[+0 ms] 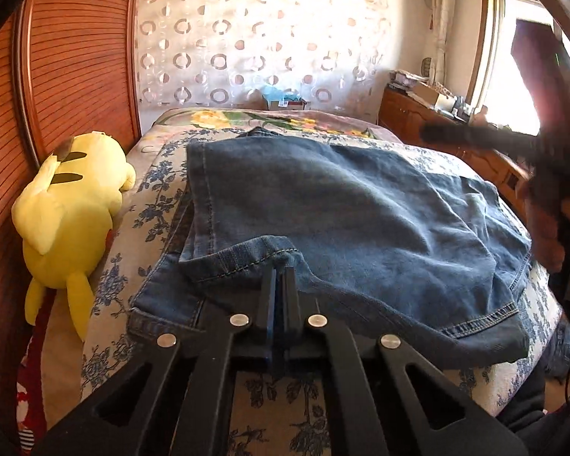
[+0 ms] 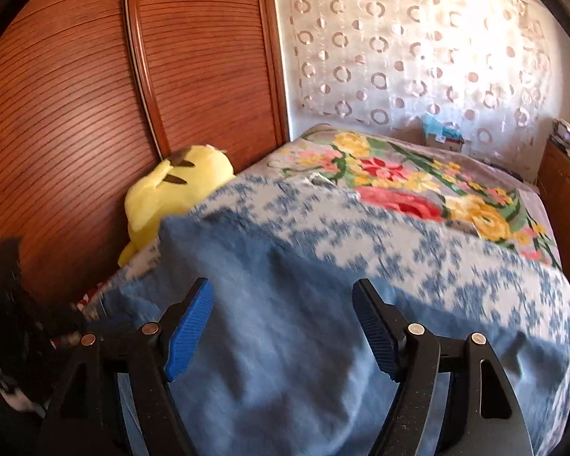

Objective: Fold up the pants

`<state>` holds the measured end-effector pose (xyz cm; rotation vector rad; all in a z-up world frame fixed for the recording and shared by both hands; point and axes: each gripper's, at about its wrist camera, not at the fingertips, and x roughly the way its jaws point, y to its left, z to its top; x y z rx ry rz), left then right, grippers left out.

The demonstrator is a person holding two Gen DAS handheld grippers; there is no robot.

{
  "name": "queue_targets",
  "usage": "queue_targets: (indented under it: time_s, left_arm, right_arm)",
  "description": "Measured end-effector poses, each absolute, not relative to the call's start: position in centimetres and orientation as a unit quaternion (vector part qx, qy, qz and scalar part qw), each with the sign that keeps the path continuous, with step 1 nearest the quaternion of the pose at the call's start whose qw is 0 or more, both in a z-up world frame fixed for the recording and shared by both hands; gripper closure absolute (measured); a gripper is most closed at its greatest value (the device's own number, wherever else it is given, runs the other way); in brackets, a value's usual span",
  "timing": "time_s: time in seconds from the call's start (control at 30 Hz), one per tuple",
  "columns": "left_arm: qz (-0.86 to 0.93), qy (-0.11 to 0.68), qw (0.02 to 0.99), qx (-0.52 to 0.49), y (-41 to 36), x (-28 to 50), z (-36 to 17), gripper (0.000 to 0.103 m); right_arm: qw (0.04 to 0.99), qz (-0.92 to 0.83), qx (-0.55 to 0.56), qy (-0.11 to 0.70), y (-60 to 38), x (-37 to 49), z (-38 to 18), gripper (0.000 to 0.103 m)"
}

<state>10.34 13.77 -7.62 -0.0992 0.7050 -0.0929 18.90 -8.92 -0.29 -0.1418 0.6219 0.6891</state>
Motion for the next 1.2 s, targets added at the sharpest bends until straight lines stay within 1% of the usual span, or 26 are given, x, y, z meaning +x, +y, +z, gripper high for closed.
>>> queue_targets:
  time_s: [0.37, 0.57, 0.73, 0.77, 0.83, 0.87, 0.9, 1.0, 1.2]
  left_arm:
    - [-0.025, 0.335, 0.94, -0.06, 15.4, 6.9, -7.3, 0.1]
    - [-0.003, 0.338, 0.939, -0.066, 16.7, 4.9, -7.6, 0.1]
    - [0.007, 0.33, 0.941, -0.076, 18.1, 4.5, -6.6, 0.1]
    - [0.008, 0.328, 0.942, -0.077, 18.2, 4.5, -6.3, 0.098]
    - [0.013, 0.323, 0.943, -0.076, 18.3, 4.8, -5.8, 0.082]
    - [0.014, 0.322, 0.944, -0.074, 18.4, 5.1, -5.5, 0.079]
    - [0.015, 0.322, 0.944, -0.074, 18.3, 5.3, -5.4, 0.075]
    - [0.005, 0.321, 0.944, -0.081, 17.9, 6.7, -4.9, 0.06]
    - [0.0, 0.338, 0.939, -0.062, 16.0, 9.5, -5.4, 0.059]
  right_arm:
    - [0.894, 0.309, -0.064, 0.317, -14.2, 15.1, -2.9, 0.026]
    - [0.894, 0.311, -0.06, 0.318, -14.5, 14.5, -3.1, 0.026]
    - [0.894, 0.312, -0.066, 0.315, -14.7, 13.8, -3.7, 0.026]
    - [0.893, 0.314, -0.066, 0.315, -14.8, 13.7, -3.9, 0.026]
    - [0.892, 0.317, -0.067, 0.317, -14.8, 13.5, -4.1, 0.026]
    - [0.891, 0.317, -0.067, 0.317, -14.9, 13.5, -4.2, 0.026]
    - [0.891, 0.318, -0.066, 0.317, -15.0, 13.6, -4.2, 0.026]
    - [0.891, 0.318, -0.064, 0.316, -15.1, 13.4, -4.2, 0.026]
    - [0.891, 0.316, -0.06, 0.319, -15.4, 12.8, -4.9, 0.026]
